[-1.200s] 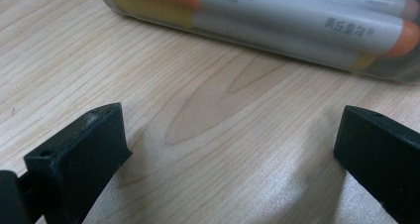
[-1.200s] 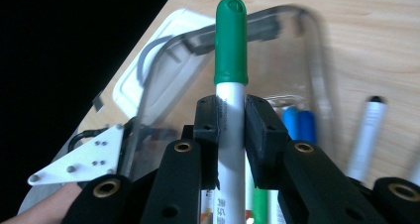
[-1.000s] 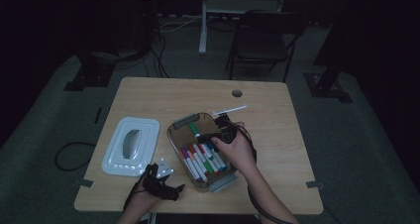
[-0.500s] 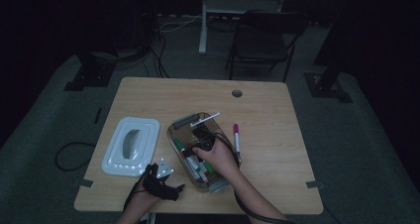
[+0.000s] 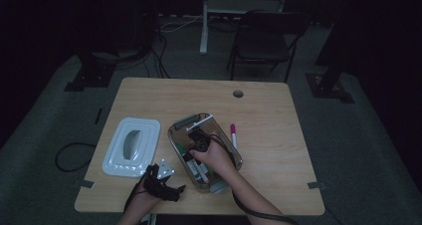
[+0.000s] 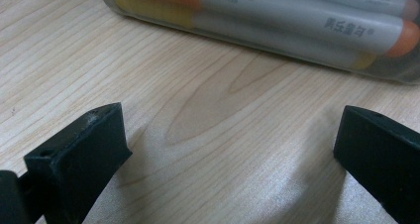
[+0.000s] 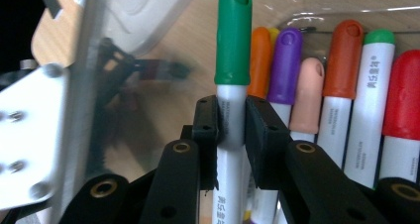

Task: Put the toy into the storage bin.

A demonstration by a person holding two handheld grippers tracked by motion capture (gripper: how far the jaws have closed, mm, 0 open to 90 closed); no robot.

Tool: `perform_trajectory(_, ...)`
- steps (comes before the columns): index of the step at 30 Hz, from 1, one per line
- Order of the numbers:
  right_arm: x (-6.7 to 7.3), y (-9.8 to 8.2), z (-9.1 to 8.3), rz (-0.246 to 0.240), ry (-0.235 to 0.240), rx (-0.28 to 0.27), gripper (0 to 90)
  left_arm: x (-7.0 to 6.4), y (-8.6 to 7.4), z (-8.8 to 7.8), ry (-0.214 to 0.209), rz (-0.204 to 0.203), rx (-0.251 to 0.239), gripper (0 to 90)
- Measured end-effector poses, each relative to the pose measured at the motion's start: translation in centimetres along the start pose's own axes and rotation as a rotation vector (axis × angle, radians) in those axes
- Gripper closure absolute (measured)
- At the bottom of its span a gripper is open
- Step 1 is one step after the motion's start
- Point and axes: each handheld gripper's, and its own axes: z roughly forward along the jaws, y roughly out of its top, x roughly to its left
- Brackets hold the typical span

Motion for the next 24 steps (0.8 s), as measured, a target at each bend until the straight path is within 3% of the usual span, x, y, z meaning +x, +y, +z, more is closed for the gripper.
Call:
perform_trajectory(6,-0.4,0.1,0.6,-0.002,-0.023,0.034,69.7,0.0,0.0,0.0,0.001,0.0,0.0,0.7)
perform_trajectory(11,-0.5,-0.1,-0.4,-0.035,-0.019,-0.024,63.2,0.0,0.0,0.0,0.0,-0.001,-0.001,0.7)
perform_trajectory(16,-0.7,-0.4,-3.2,-0.074,0.002,-0.117,58.9,0.0,0.0,0.0,0.0,-0.001,0.0,0.6)
perform_trajectory(20,-0.9,-0.8,-6.2,-0.089,0.012,-0.198,57.0,0.0,0.0,0.0,-0.001,0.0,0.002,0.6)
perform_trajectory(22,-1.5,-1.3,-8.9,-0.091,0.017,-0.267,56.0,0.0,0.0,0.0,0.0,0.0,0.001,0.6)
perform_trajectory(24,-1.7,-1.5,-9.8,-0.087,0.018,-0.287,56.2,0.0,0.0,0.0,-0.001,0.0,0.001,0.7)
